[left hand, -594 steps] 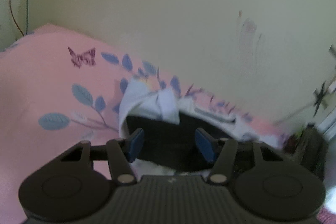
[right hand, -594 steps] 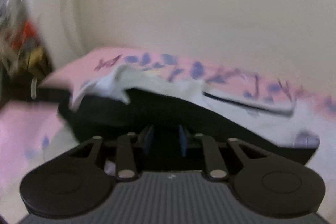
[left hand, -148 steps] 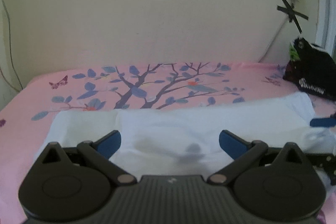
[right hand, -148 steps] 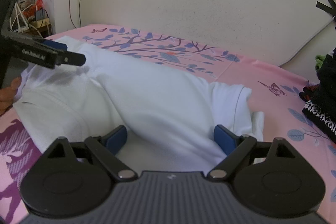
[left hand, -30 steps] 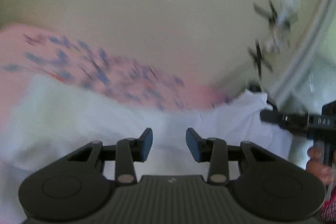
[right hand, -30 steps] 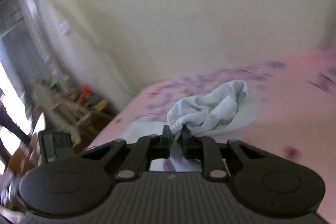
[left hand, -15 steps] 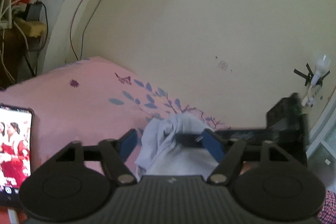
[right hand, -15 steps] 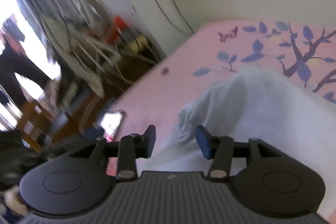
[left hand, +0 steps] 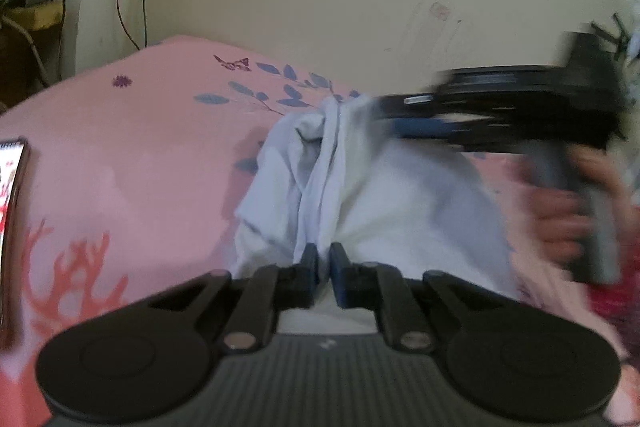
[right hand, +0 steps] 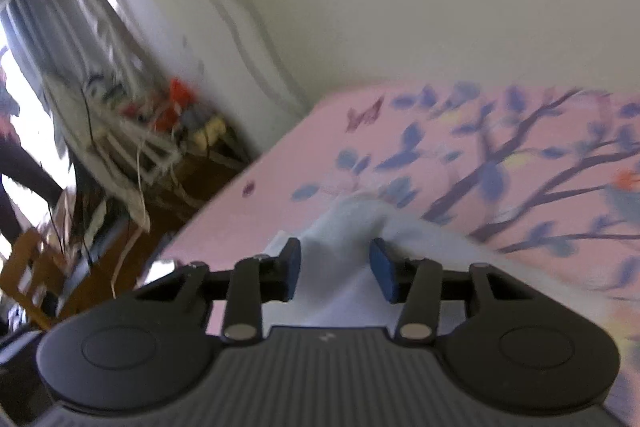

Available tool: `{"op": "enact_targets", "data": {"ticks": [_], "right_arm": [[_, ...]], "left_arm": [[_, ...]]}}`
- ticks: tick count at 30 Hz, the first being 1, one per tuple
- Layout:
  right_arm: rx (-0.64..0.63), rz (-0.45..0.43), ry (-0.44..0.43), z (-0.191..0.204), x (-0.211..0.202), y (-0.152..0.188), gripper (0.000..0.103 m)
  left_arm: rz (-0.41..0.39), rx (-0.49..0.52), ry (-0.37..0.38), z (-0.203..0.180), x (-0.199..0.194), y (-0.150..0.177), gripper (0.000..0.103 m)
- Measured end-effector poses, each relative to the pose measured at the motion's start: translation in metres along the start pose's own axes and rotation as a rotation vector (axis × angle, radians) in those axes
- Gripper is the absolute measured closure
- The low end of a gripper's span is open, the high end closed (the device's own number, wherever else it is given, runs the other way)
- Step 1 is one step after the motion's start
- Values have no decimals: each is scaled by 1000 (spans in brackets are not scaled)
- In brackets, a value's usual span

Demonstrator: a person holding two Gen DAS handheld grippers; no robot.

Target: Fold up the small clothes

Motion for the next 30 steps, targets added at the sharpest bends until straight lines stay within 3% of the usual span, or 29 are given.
{"op": "enact_targets", "data": {"ticks": [1, 3, 4, 7, 8, 9, 11, 13, 16, 21, 25, 28, 30], "right_arm": [[-26, 45, 2, 7, 20, 5, 59], [-150, 23, 62, 18, 39, 10, 59], [-223, 22, 99, 25, 43, 10, 58], [-287, 36, 137, 33, 39, 9, 55], [-294, 33, 127, 32, 32, 10, 52], [-284, 21, 101, 31, 21, 10, 41], [-233, -59, 48, 24, -15, 9, 39], [-177, -139, 48, 11, -57, 18, 36], [-87, -188, 73, -12, -103, 46, 31], [21, -169, 154, -44, -135, 100, 27], [76, -112, 147, -57, -125, 124, 25], [54, -112, 91, -47, -106, 115, 26], [32, -99, 46, -37, -86, 107, 27]], "left_arm": [[-4, 5, -8, 1, -6, 3, 95], [-3, 9, -58, 8, -11, 9, 96], [5, 1, -70, 12, -11, 10, 96], [16, -36, -62, 14, -14, 9, 93], [4, -28, -53, 10, -18, 4, 83], [-19, -14, -48, 7, -23, 0, 74], [-84, 16, -59, 3, -35, -12, 15], [-136, 42, -61, -1, -43, -22, 1], [-100, 62, -74, -3, -28, -35, 0], [56, 10, -81, 7, 28, -34, 0], [83, -36, -57, 7, 37, -29, 0], [92, -77, -9, 2, 37, -27, 1], [80, -81, -16, -1, 36, -23, 8]]}}
Point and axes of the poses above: each gripper's, at about its wrist camera, not at the fingertips, and x roughly the way its jaws point, z to its left, y to its underside, the point moved 7 cm from there along x, roughly the way its jaws point, and after that the axes turned 8 degrees about -x, right-handed, at the moved point
